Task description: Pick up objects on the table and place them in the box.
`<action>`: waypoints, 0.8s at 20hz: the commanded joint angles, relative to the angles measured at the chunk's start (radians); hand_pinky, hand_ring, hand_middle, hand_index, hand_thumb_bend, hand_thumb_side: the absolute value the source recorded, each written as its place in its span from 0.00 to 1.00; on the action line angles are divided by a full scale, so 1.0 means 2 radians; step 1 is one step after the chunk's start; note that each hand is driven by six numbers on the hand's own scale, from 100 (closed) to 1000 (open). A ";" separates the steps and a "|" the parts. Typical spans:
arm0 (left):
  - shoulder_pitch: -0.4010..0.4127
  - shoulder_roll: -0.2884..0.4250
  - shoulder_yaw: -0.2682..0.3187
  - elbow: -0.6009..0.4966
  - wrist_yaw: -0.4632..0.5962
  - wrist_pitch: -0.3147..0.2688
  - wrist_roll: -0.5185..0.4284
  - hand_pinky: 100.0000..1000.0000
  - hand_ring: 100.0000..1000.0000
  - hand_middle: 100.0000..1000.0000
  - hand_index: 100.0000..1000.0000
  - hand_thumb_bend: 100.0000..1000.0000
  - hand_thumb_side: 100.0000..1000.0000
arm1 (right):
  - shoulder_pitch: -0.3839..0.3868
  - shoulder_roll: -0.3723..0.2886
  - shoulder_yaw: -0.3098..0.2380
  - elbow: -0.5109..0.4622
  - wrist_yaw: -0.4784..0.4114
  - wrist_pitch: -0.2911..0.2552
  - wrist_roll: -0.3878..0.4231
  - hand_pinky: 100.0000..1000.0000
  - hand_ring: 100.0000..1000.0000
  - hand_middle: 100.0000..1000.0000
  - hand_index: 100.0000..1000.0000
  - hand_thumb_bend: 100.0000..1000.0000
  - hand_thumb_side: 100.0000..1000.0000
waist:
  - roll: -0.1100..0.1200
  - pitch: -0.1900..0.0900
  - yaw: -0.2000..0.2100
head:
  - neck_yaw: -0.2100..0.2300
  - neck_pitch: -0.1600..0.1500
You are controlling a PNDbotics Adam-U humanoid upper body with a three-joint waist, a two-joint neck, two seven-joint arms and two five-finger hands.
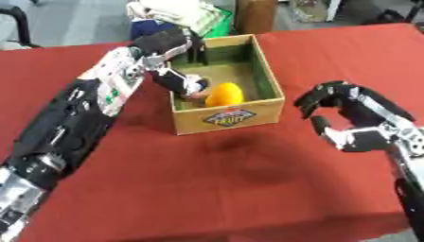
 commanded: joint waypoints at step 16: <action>0.056 0.148 0.101 0.035 -0.012 0.104 0.060 0.74 0.71 0.73 0.79 0.44 0.22 | -0.002 -0.013 -0.007 -0.003 0.007 -0.004 -0.004 0.53 0.72 0.53 0.67 0.00 0.12 | 0.002 -0.006 0.010 | -0.018 0.002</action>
